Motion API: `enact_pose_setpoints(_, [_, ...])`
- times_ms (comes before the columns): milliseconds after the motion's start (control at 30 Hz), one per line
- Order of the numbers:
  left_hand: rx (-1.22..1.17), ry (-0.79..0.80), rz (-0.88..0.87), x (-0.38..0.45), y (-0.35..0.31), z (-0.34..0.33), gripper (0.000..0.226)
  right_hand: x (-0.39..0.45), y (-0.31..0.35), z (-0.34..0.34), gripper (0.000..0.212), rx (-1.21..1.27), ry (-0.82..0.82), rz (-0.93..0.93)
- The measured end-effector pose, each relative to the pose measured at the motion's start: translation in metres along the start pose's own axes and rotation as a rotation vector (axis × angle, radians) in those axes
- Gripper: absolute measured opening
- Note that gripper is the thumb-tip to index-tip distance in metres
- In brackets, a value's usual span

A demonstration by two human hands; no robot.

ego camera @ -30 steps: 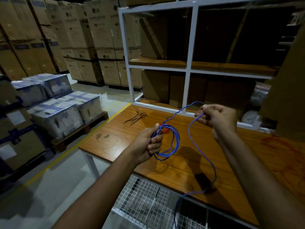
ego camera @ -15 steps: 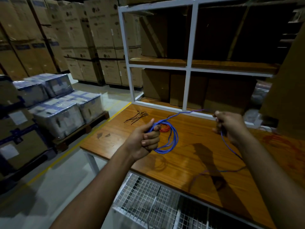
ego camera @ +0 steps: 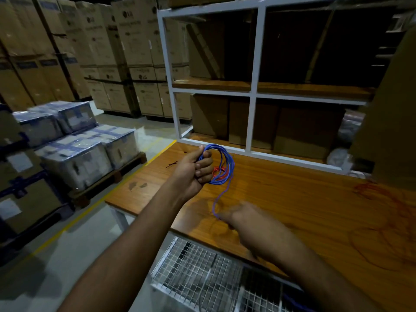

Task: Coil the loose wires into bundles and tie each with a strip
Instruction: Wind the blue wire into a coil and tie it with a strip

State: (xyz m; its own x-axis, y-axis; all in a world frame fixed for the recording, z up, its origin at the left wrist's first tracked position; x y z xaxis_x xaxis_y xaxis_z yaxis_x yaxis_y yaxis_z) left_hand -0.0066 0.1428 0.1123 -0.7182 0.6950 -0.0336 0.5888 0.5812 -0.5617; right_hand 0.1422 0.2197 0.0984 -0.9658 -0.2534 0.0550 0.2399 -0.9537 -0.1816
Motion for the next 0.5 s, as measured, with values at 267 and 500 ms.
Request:
enact_pose_setpoints(267, [0.179,-0.017,-0.046,-0.010,0.012,-0.008,0.037,0.003,-0.033,0.062,0.026,-0.027,-0.643,-0.144])
enact_pose_setpoints(500, [0.253,0.083,-0.020,-0.020,0.023,-0.019,0.032,0.019,-0.049,0.060,0.007,0.181,-0.734,-0.326])
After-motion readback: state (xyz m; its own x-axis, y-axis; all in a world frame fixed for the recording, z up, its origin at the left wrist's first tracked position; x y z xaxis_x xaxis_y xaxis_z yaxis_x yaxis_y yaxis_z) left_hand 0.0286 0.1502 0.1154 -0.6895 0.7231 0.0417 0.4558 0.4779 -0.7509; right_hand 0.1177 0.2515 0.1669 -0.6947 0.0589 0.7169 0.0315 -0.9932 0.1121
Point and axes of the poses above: each hand's wrist, its own x-axis towards the middle knuckle, its own z-axis out of the back of the hand, y = z × x, the point moved 5 cm from there along x, towards the middle knuckle, and after that the axes turned 15 degrees about -x, right-handed, at the moved point
